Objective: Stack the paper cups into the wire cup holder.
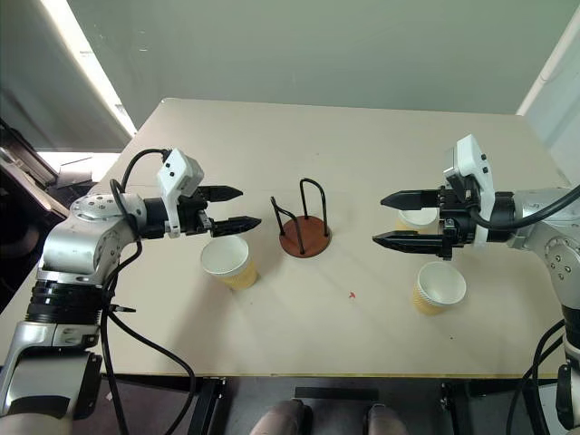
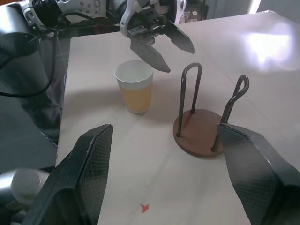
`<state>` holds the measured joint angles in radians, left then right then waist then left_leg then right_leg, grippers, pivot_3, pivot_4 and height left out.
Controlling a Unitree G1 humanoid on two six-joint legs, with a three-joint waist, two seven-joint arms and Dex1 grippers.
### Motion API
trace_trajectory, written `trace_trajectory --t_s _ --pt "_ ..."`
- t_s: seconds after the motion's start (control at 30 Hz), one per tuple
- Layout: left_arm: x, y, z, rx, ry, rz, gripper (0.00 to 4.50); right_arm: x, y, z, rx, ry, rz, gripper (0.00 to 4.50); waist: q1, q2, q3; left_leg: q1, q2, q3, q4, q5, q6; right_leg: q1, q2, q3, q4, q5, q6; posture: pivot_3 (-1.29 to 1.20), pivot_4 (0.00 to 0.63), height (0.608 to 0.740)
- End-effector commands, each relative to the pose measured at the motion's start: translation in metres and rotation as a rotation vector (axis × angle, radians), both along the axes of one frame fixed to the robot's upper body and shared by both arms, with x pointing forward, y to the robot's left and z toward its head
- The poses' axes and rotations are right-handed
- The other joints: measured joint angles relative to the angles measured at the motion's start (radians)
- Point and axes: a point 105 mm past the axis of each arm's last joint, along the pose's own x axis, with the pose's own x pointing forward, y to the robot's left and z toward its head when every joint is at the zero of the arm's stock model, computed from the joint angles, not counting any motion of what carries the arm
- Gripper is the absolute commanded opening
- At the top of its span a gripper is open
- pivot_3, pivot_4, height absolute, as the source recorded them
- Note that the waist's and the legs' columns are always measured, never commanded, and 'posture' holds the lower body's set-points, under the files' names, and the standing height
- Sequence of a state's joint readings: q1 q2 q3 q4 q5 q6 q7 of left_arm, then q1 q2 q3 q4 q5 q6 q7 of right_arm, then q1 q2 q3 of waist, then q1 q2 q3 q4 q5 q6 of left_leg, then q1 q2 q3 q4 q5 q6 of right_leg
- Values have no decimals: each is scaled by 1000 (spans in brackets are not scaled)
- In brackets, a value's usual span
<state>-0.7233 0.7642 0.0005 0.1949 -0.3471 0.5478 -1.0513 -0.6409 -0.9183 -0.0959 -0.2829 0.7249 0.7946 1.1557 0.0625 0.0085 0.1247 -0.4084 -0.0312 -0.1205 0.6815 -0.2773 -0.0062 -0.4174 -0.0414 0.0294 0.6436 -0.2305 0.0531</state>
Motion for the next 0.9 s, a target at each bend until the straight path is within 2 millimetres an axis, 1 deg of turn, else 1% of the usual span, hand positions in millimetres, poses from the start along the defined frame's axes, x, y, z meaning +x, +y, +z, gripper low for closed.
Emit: trace_trajectory --t_s 0.03,0.4,0.53,0.7,0.9 --pt "-4 -1 14 0 -49 -19 4485 -3 3 9 0 -49 17 3666 0 0 0 0 0 0 0 0 0 0 0 0 0 0 0 0 150 740" --pt "-4 1 11 -4 -54 7 4485 1 5 9 10 -48 14 3666 0 0 0 0 0 0 0 0 0 0 0 0 0 0 0 0 150 740" --pt "0 2 6 -6 -48 28 4485 -1 5 11 8 -53 13 3666 0 0 0 0 0 0 0 0 0 0 0 0 0 0 0 0 150 740" --pt "10 -4 1 -10 -48 41 4485 -2 4 12 8 -58 2 3666 1 0 0 0 0 0 0 0 0 0 0 0 0 0 0 0 150 740" --pt "17 -16 1 -24 -42 14 4485 -2 4 12 10 -60 -2 3666 0 0 0 0 0 0 1 0 0 0 0 0 1 0 0 0 150 740"
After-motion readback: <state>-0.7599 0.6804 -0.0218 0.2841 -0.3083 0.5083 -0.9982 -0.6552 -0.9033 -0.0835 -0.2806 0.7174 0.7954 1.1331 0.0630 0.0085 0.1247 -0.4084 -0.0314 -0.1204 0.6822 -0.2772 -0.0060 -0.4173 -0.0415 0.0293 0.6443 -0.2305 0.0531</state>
